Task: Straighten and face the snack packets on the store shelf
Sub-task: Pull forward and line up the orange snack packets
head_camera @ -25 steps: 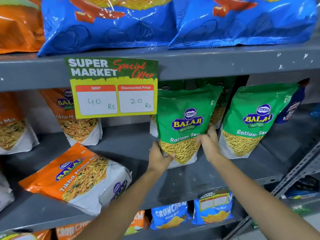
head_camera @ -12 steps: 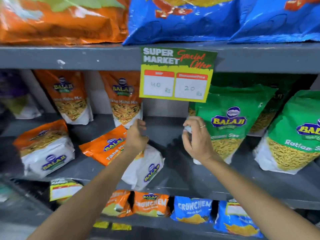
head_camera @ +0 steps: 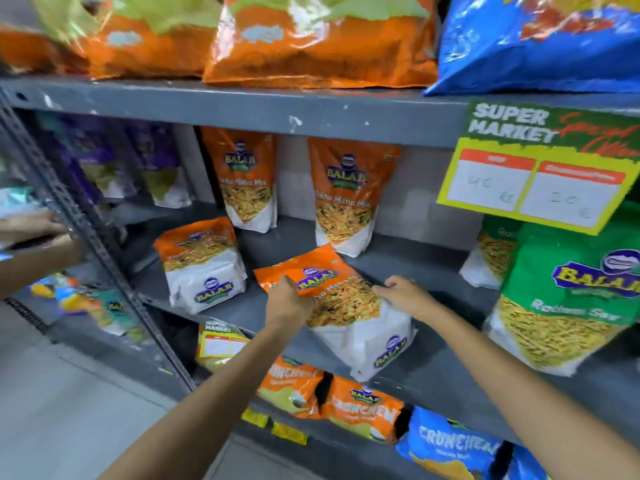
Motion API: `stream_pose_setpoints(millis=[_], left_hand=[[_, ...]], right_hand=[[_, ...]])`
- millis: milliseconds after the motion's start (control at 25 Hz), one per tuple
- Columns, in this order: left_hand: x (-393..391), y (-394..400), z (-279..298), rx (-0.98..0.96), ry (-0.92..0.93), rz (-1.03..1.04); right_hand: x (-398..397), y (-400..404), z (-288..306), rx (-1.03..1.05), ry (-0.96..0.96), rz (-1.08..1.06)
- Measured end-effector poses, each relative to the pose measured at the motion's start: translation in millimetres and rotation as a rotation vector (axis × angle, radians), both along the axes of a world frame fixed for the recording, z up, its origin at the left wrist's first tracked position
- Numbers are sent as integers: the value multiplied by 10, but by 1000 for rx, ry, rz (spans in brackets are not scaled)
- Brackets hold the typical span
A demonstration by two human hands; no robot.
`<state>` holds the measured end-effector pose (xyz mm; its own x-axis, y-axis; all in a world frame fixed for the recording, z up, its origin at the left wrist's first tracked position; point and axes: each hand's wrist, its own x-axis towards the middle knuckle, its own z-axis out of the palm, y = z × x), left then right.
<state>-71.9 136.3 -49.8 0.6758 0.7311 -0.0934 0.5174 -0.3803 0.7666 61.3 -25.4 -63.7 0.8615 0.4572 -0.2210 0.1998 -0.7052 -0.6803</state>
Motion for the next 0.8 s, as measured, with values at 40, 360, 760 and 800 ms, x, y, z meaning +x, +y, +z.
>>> stream_pose_setpoints(millis=[40, 360, 760, 800], left_hand=[[-16, 5, -35, -62, 21, 11], [46, -95, -151, -852, -65, 321], [-78, -64, -11, -917, -195, 177], [-99, -31, 35, -876, -255, 149]], right_hand=[[-7, 25, -13, 9, 49, -3], [-14, 16, 18, 221, 552, -65], [-222, -23, 22, 429, 612, -155], [-267, -24, 52, 505, 601, -137]])
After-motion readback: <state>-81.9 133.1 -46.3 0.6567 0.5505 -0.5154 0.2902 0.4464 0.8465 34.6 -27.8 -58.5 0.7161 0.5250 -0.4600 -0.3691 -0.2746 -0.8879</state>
